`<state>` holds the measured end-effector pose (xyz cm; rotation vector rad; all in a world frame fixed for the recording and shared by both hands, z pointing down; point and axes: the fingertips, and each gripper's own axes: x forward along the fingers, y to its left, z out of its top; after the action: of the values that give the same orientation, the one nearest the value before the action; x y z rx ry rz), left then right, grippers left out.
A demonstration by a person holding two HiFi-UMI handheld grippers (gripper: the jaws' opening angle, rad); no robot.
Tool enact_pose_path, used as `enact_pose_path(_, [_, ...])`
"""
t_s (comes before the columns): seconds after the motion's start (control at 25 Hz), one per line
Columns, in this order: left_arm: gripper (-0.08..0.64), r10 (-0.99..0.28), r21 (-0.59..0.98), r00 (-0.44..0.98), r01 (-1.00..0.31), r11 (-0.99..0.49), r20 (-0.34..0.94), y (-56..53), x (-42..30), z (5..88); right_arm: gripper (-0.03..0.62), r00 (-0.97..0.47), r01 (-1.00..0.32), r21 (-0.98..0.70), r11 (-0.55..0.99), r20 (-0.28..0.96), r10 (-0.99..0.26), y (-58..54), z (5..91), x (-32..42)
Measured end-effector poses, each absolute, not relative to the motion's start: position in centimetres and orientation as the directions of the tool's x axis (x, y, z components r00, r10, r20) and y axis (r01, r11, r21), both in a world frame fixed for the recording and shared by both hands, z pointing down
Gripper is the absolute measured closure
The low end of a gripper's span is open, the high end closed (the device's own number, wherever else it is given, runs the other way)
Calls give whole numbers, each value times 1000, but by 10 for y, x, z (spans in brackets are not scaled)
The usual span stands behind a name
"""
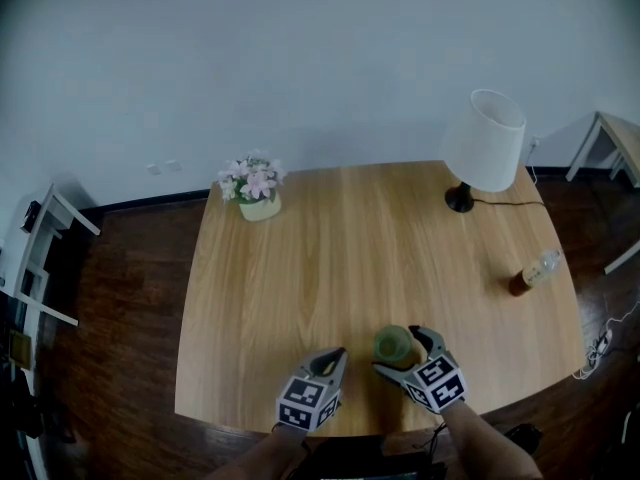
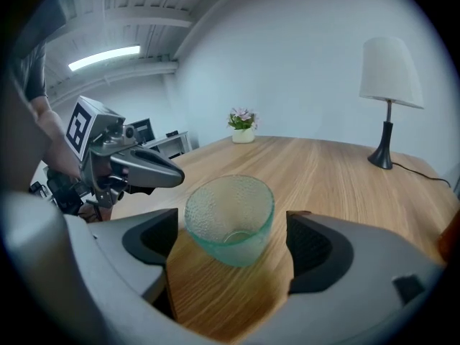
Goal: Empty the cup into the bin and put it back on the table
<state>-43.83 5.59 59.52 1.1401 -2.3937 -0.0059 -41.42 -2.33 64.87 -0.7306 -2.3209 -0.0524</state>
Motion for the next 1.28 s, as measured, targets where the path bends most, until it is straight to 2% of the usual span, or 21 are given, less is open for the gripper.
enact_pose_path(0.64, [566, -716, 235, -557, -695, 679, 421, 65, -444, 604, 114, -637, 497, -124, 859, 621, 457, -20, 658, -423])
enact_pose_path(0.72, [566, -717, 238, -554, -695, 678, 423, 65, -443, 605, 141, -638, 497, -113, 860, 624, 451, -19, 659, -424])
enact_pose_path(0.8, [566, -718, 242, -550, -696, 676, 426, 64, -442, 605, 141, -641, 498, -102, 861, 625, 445, -19, 661, -426])
enact_pose_path(0.88, [566, -721, 244, -546, -698, 673, 426, 64, -442, 605, 192, -650, 498, -88, 863, 622, 438, -19, 662, -427])
enact_pose_path(1.28, [566, -726, 243, -542, -704, 668, 423, 70, -441, 603, 196, -666, 502, -77, 861, 600, 442, -13, 661, -426])
